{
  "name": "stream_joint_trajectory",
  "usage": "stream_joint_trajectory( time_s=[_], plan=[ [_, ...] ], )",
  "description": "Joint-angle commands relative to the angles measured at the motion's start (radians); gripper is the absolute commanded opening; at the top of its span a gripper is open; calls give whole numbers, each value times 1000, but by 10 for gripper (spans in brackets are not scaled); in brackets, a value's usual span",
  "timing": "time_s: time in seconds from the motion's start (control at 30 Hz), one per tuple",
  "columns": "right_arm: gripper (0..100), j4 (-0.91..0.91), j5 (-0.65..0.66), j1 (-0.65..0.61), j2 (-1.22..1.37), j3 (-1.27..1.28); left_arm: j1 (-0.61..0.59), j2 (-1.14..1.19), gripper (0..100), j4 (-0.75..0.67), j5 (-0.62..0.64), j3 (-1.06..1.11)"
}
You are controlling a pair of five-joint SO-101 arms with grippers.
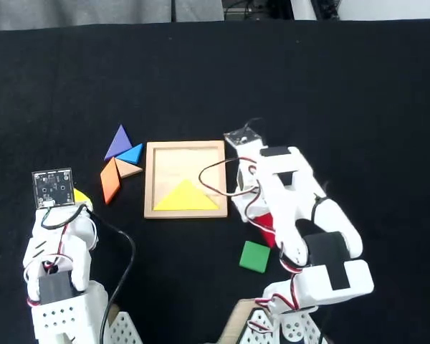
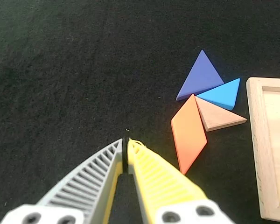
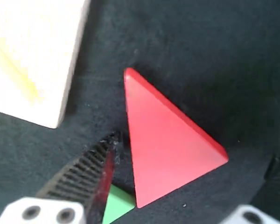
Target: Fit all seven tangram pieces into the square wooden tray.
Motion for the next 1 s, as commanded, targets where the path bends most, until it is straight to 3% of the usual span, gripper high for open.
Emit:
stream_joint_trajectory(
  time_s=[0.0,0.13,0.97],
  plan=[
    [449,11,-26,60,15,-4,2,5,33,5,-3,19],
    [361,5,-18,57,15,4,2,5,33,5,-3,19],
    [318,-28,-23,35,5,5,1,5,33,5,-3,19]
  ],
)
